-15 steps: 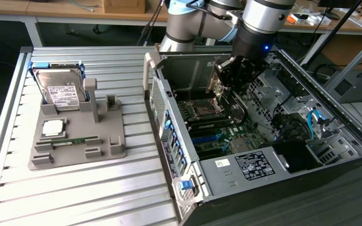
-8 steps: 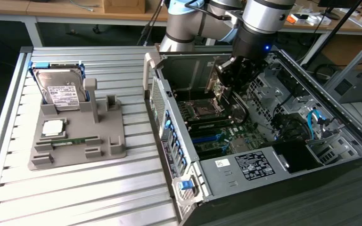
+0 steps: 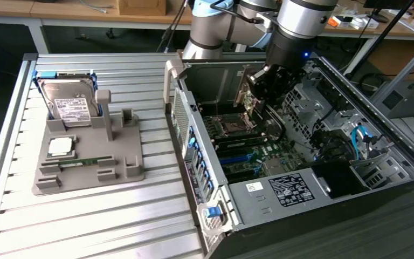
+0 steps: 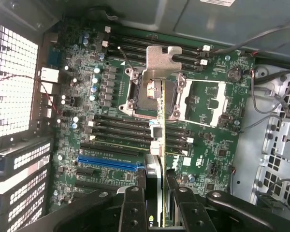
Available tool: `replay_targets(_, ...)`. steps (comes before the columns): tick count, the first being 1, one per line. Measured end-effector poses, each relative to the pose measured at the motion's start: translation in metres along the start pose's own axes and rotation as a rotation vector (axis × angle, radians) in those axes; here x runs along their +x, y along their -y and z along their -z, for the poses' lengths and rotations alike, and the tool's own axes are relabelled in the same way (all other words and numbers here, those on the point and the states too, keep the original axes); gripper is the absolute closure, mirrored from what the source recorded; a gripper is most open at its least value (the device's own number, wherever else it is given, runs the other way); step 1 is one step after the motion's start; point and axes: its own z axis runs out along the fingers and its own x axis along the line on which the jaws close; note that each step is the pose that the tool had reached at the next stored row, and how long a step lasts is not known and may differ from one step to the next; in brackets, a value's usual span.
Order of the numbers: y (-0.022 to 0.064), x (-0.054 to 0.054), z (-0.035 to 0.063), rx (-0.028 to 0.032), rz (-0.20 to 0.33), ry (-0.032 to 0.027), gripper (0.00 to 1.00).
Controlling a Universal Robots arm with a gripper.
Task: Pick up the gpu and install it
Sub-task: 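Insert the gpu into the slot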
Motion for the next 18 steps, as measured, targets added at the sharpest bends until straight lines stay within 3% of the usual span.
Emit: replay_targets(18, 0.0, 0.0, 0.0, -0.0021, 0.07, 0.0019, 0.73)
